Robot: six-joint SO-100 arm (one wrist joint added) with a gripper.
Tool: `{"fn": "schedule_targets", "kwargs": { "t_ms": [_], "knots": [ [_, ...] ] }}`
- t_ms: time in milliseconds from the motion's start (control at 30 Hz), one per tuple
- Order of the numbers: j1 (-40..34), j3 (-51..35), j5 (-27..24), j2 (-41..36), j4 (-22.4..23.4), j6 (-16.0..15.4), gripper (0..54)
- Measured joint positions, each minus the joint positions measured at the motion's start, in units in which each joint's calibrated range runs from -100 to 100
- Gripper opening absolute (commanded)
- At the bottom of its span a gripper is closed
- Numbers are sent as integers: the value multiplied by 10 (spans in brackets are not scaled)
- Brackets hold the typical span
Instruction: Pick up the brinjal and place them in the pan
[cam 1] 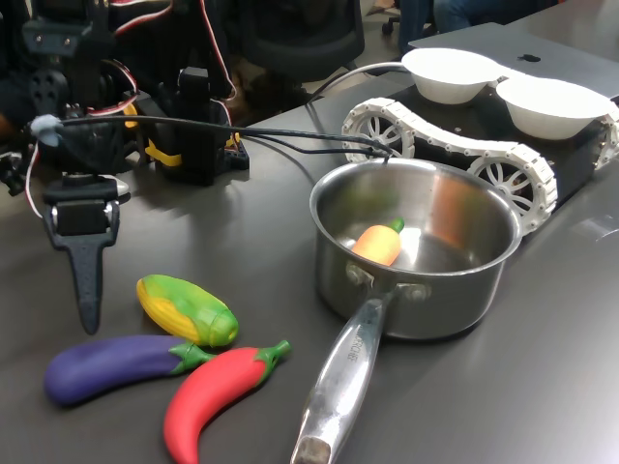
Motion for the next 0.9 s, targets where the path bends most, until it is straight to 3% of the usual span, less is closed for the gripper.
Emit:
{"fn": "schedule_targets", "kwargs": {
  "t_ms": [233, 467, 900],
  "knots": [
    [2, -25, 1, 19, 0, 4, 369],
    [2, -32, 0, 32, 0, 6, 372],
    [-40, -93, -13, 86, 18, 39, 364]
  ]
}}
